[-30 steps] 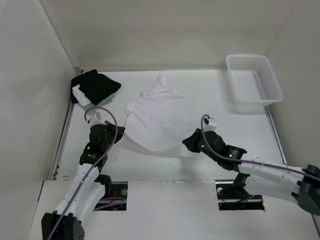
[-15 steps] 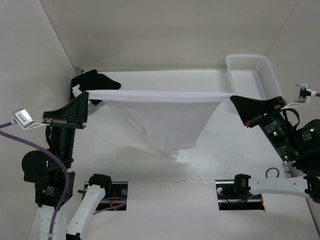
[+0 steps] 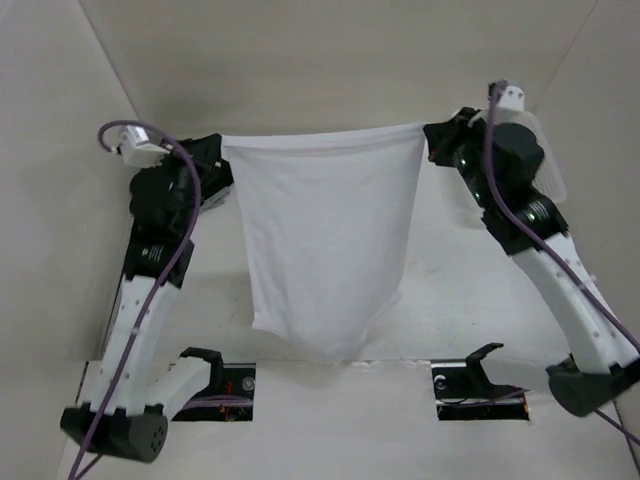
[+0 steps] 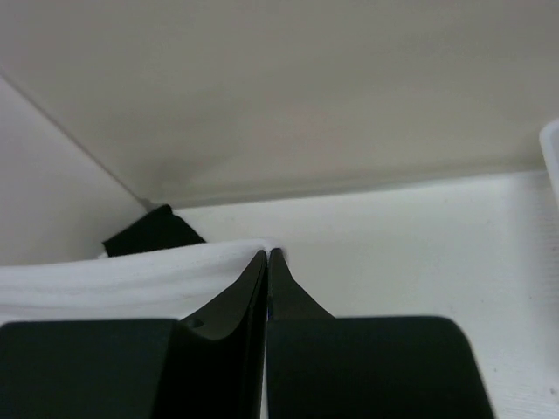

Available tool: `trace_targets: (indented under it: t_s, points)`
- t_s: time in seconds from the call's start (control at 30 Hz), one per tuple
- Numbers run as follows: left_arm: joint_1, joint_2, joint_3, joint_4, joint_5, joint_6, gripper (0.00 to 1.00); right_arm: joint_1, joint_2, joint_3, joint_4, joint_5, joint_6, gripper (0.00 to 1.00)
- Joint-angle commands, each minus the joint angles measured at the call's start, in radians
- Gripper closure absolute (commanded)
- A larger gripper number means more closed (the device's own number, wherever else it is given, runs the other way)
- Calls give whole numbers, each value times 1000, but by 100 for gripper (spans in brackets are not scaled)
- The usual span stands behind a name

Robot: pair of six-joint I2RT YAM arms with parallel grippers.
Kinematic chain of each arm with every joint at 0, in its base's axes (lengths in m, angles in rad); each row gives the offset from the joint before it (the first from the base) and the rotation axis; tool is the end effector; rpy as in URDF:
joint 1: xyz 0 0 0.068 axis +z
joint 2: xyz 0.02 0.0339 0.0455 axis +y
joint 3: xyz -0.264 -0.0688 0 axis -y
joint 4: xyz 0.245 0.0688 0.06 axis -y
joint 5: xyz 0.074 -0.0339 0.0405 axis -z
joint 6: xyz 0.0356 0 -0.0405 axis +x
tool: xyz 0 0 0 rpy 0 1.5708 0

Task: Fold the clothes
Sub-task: Flatten the tank top out

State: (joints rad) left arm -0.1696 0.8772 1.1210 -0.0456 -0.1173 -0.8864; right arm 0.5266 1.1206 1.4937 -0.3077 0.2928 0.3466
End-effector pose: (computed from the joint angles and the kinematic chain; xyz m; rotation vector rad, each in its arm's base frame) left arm 0.1798 -0.0266 0.4554 -0.5921 1.2913 -0.7996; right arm 0.1947 0.1013 0.5034 0.1009 1.5238 0.4795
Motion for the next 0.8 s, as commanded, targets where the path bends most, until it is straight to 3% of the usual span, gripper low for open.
trace_targets:
  t_s: [0.0,0.17,0.3,0.37,0.57,0.77]
  points:
    - [15,138,61,122,-53,12,99,-125,129,101,78,-250,89,100]
    - [49,344,337,113,-25,29,99,-202,378,524,-39,-326,85,99]
    - [78,372,459,101,2,33,99,-210,489,844,-198,-314,51,100]
    - [80,338,461,107,4,43,99,-210,457,855,-215,-291,40,100]
    - [80,198,419,112,-1,67,100,-120,223,673,-171,-210,-3,99]
    - [65,109,428,95,-10,75,100,69,81,631,-188,-83,-89,99]
